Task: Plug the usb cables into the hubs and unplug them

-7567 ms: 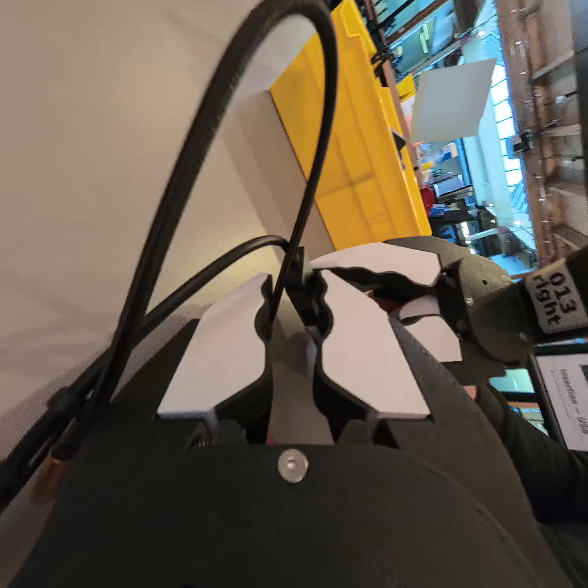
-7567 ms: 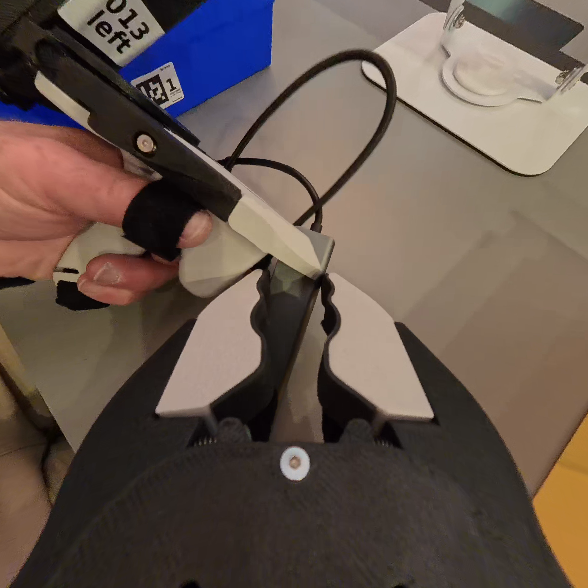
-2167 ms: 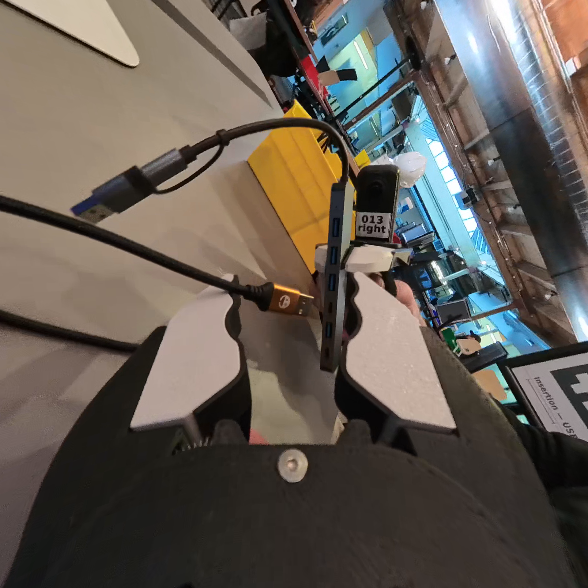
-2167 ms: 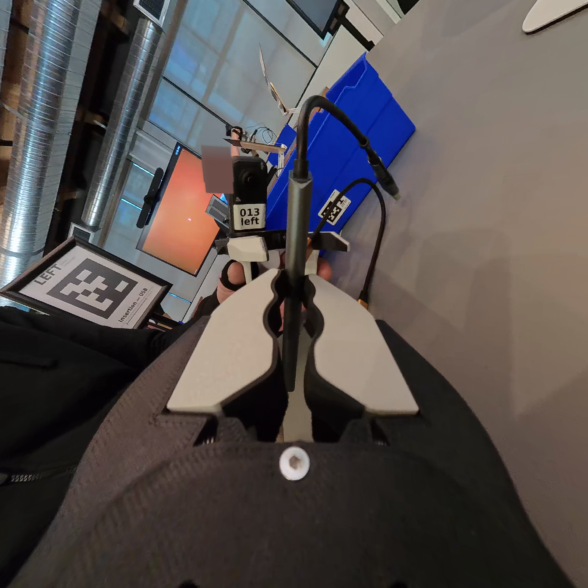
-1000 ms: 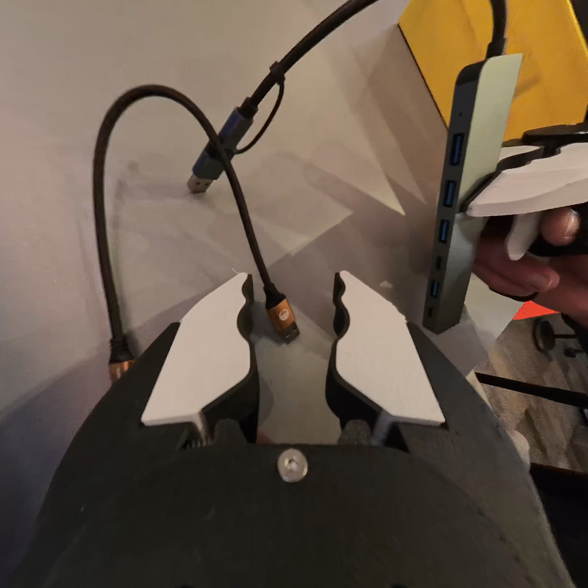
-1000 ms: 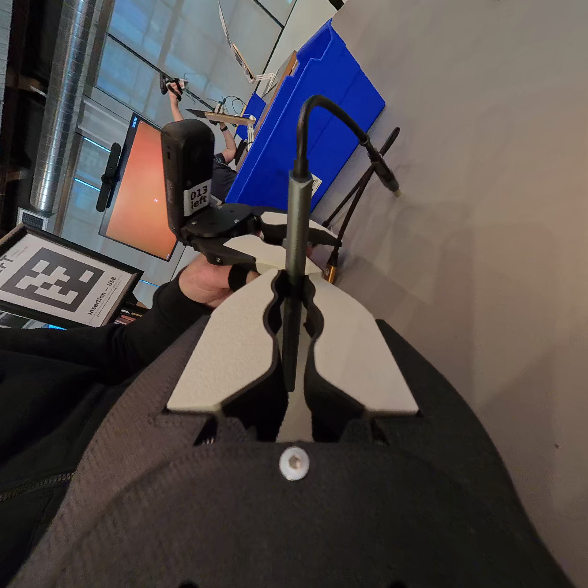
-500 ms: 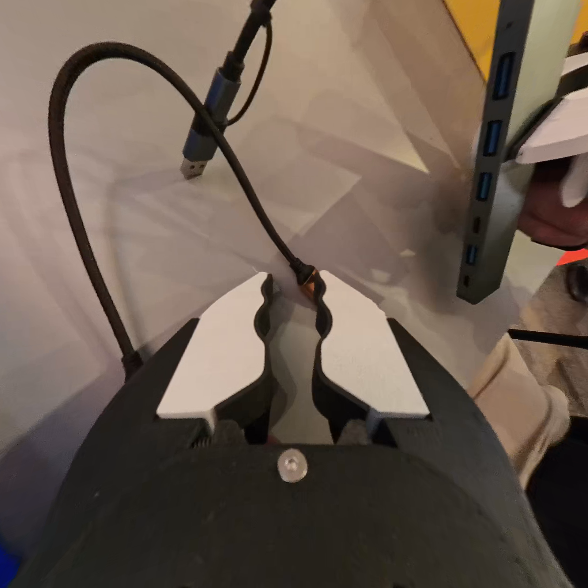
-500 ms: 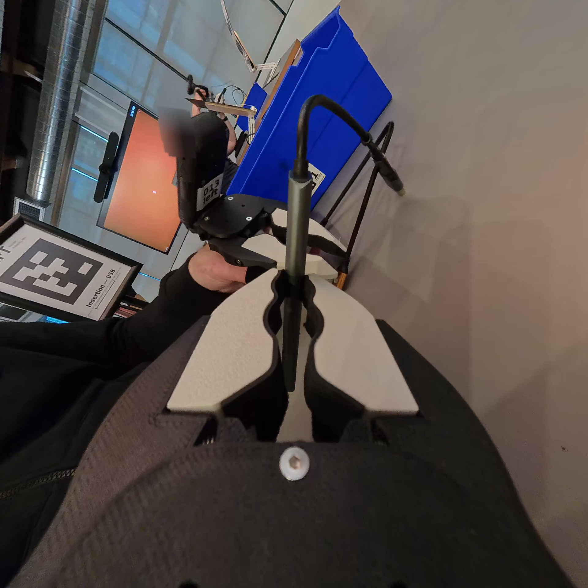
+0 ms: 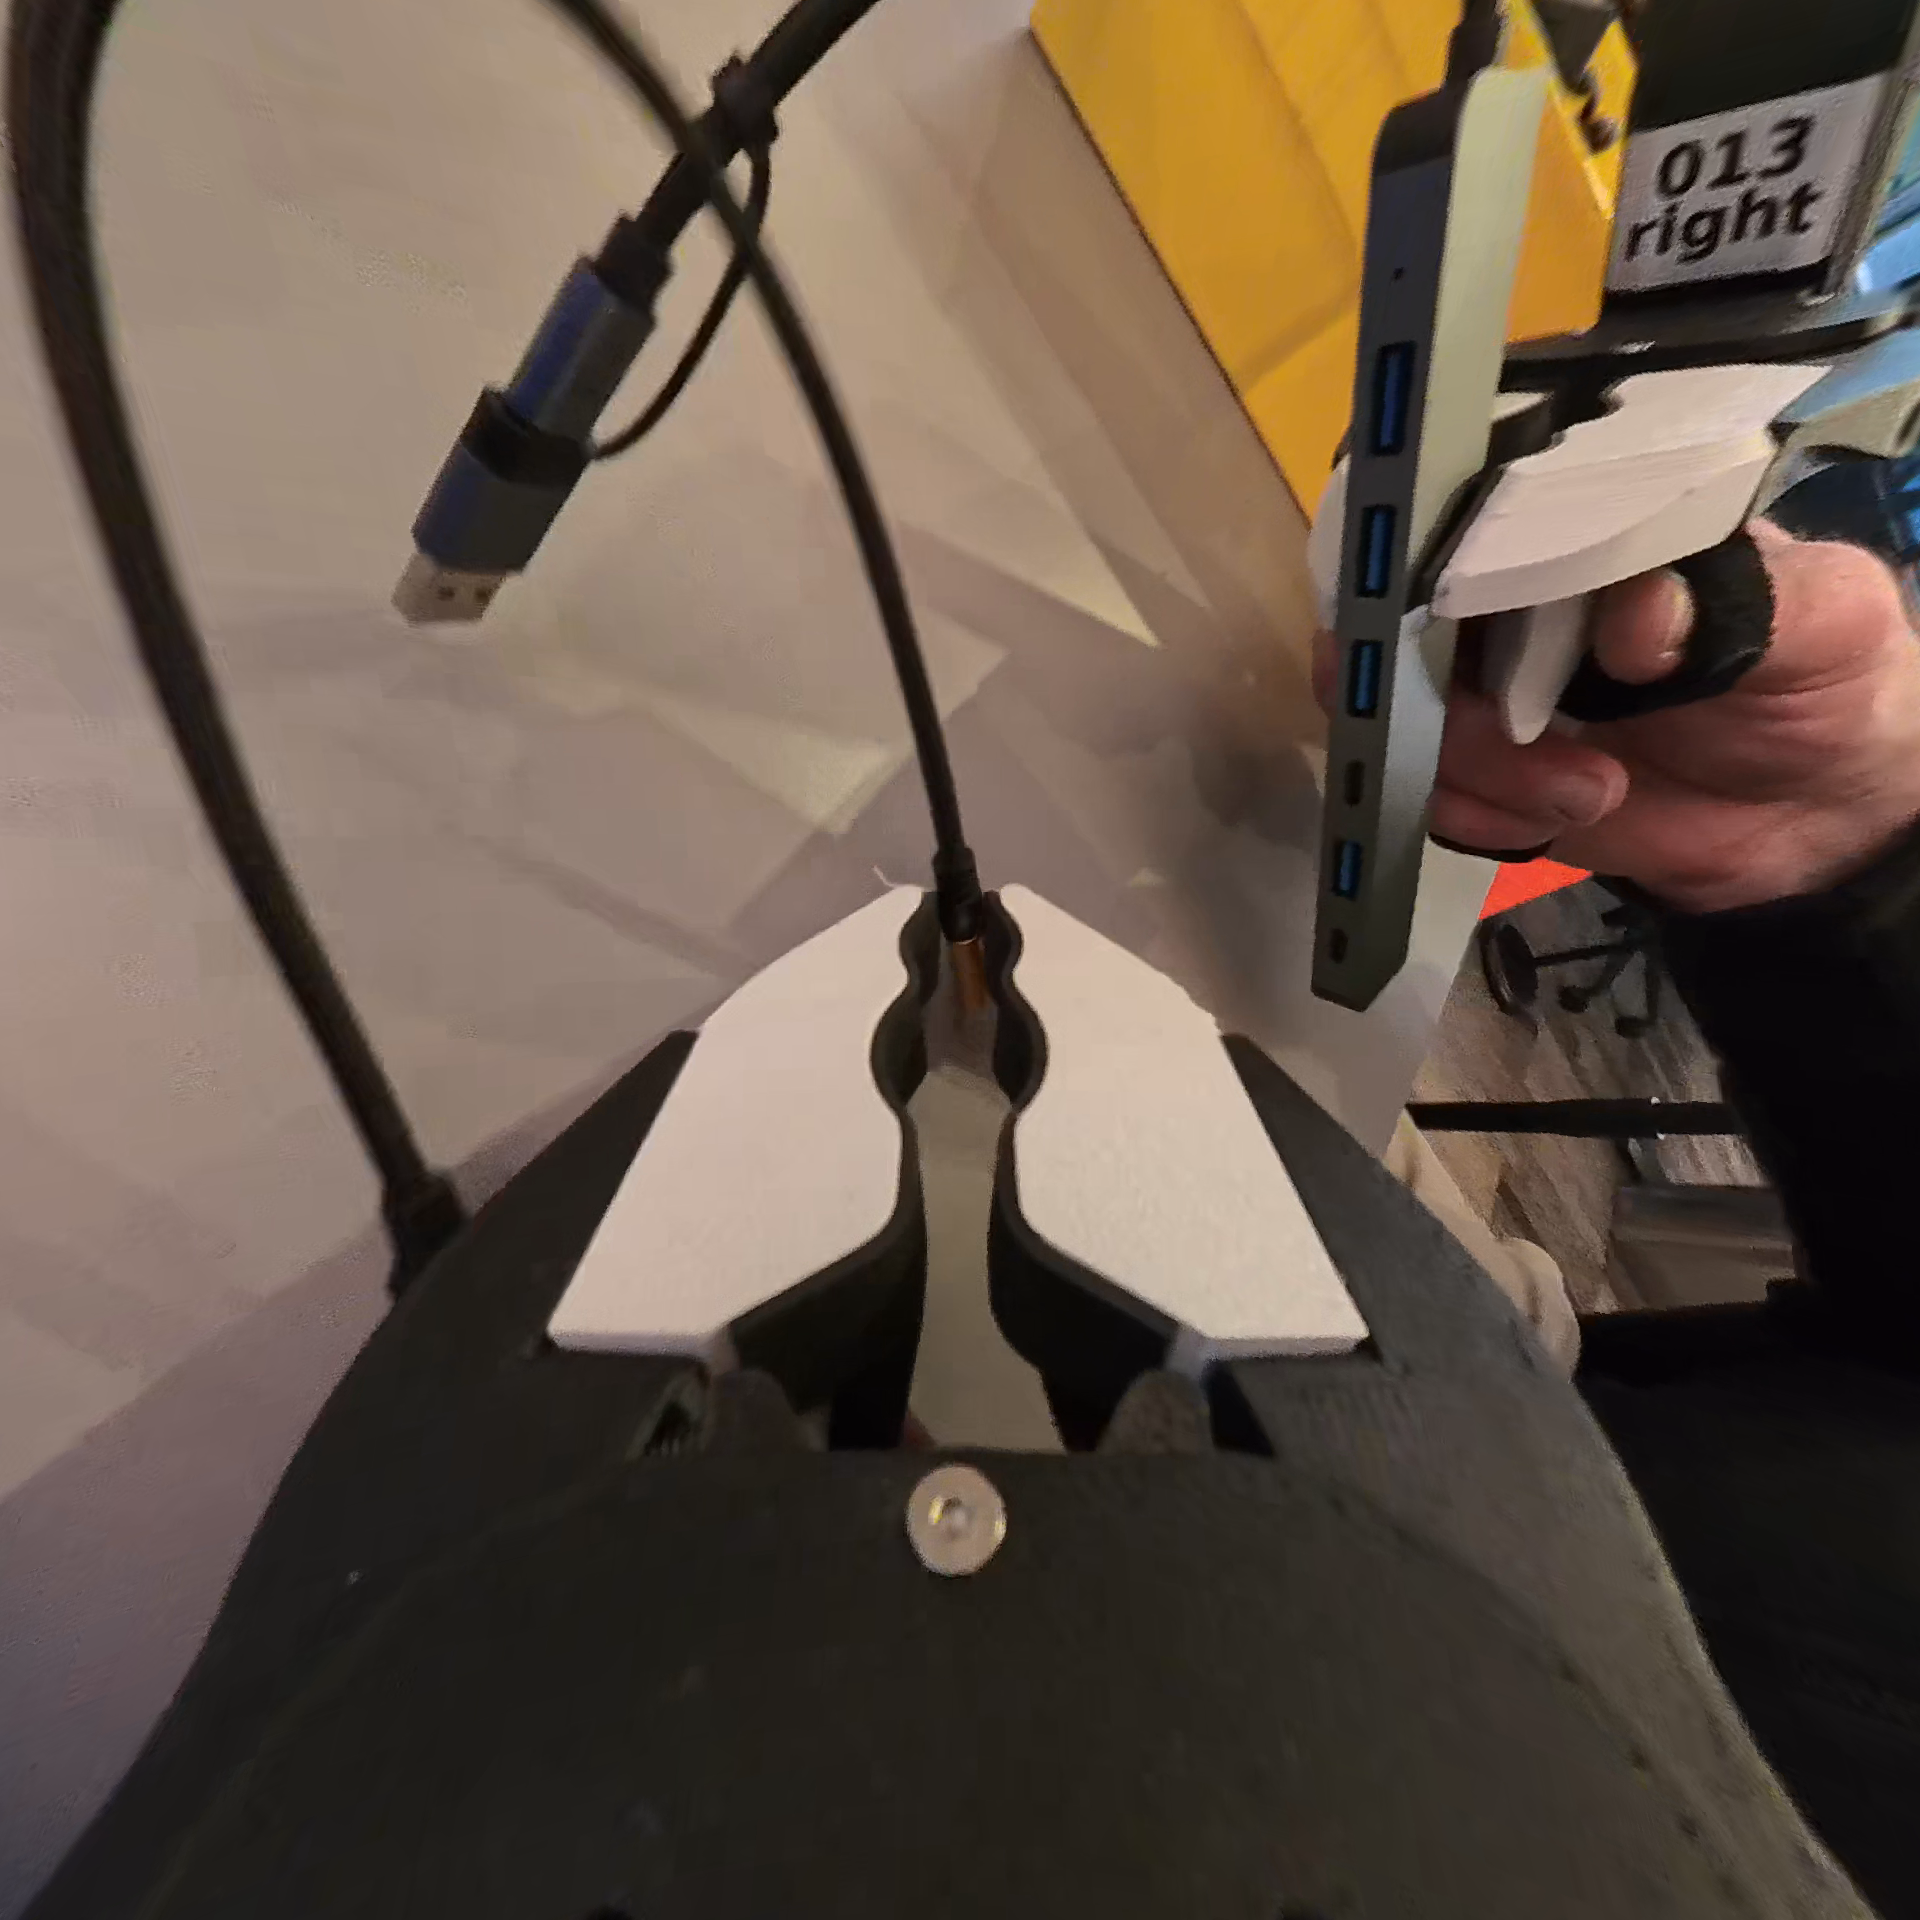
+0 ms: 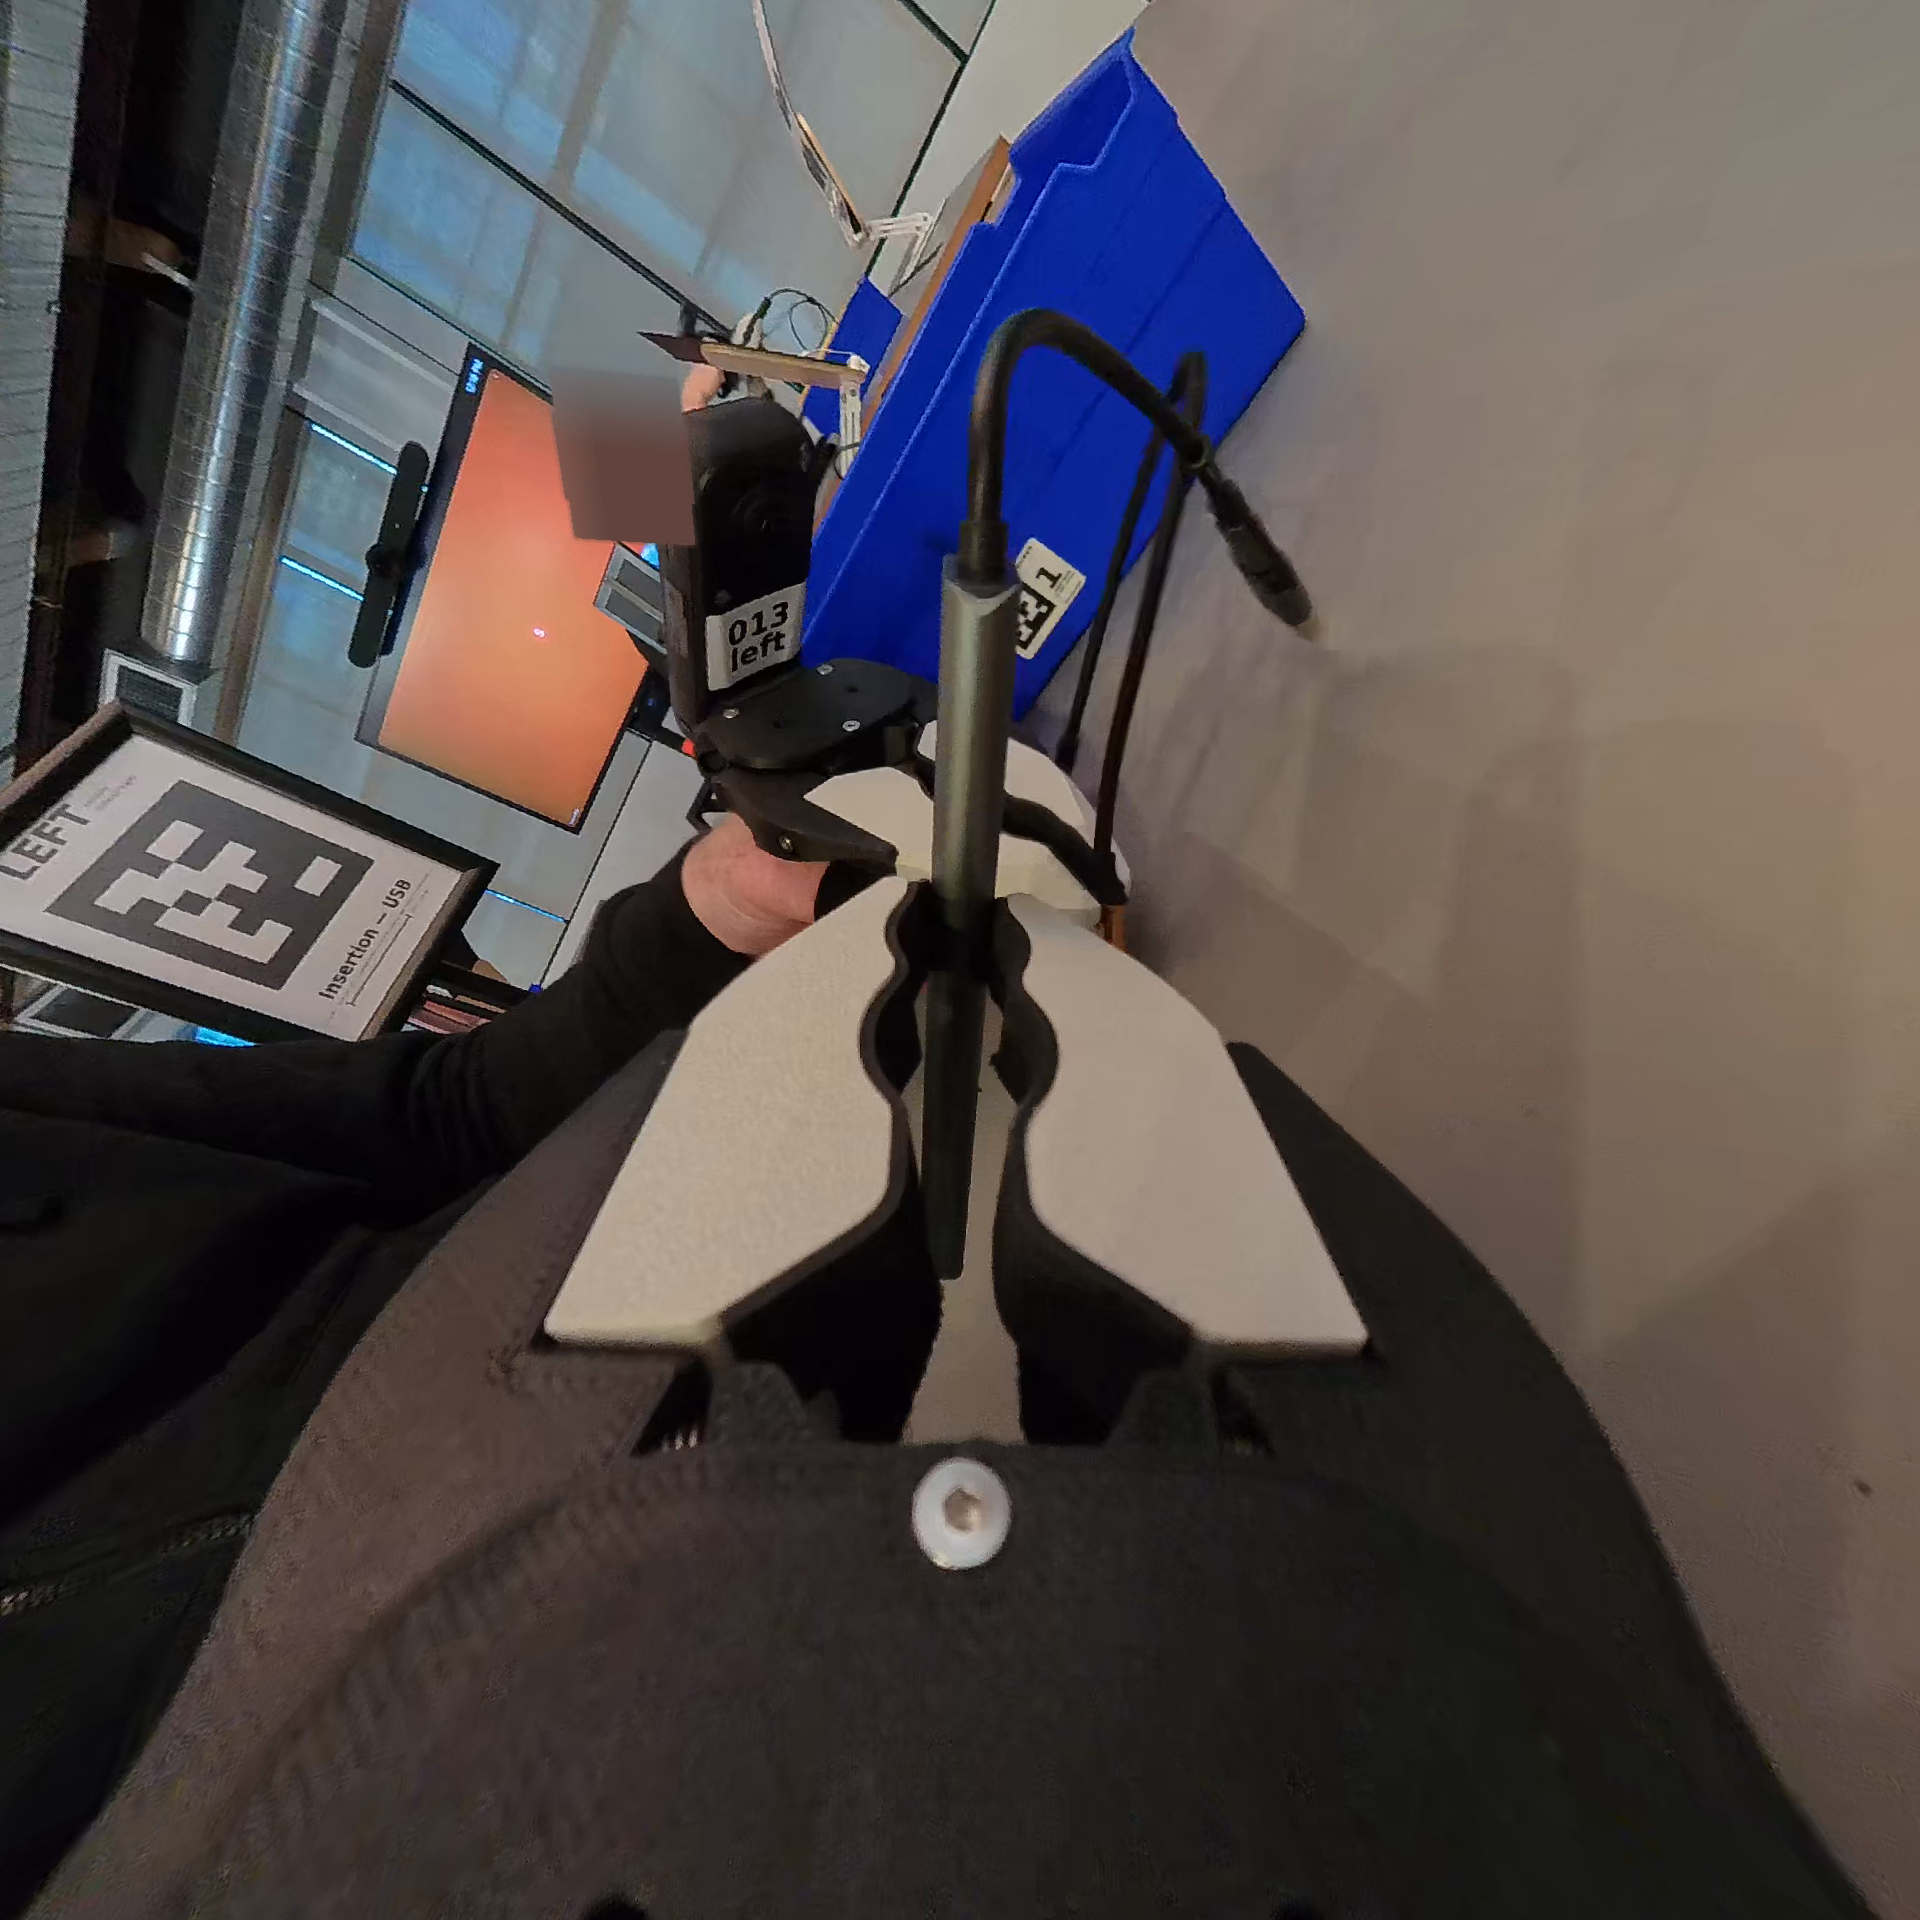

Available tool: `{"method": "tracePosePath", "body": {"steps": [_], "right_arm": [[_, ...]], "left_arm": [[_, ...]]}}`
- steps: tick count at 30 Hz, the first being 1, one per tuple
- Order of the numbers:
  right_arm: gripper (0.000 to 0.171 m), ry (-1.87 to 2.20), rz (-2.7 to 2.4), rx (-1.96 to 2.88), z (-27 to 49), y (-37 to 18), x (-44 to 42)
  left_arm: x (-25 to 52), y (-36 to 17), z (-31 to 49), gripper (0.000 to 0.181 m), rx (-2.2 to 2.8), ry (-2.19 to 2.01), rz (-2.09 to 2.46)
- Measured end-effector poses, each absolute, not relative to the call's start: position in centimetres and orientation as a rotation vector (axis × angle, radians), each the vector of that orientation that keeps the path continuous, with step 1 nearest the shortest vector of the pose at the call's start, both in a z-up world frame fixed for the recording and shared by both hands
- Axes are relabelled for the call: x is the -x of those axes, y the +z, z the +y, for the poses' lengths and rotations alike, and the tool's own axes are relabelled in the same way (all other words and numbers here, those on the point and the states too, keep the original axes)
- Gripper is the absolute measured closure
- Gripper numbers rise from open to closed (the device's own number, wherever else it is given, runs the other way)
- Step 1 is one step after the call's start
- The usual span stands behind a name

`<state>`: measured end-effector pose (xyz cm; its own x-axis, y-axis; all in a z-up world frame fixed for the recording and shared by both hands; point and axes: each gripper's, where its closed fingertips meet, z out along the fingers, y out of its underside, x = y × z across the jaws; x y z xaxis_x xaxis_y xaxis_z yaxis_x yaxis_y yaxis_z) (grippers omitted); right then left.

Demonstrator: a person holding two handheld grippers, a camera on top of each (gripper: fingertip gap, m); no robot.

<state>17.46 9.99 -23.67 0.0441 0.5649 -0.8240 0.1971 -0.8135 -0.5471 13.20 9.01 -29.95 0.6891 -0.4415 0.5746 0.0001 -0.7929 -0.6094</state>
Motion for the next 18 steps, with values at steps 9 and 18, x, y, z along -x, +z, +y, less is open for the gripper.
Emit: {"method": "tracePosePath", "body": {"steps": [9, 18], "right_arm": [[0.161, 2.024, -0.713, 1.856, 9.8, -20.9, -17.6], [0.161, 2.149, -0.708, 1.608, 9.2, -17.5, -17.7]], "left_arm": [[-12.7, -21.3, 10.8, 0.174, 1.863, -1.228, 0.131], [-14.5, -16.2, 11.2, 0.174, 1.533, -1.371, -0.028]]}}
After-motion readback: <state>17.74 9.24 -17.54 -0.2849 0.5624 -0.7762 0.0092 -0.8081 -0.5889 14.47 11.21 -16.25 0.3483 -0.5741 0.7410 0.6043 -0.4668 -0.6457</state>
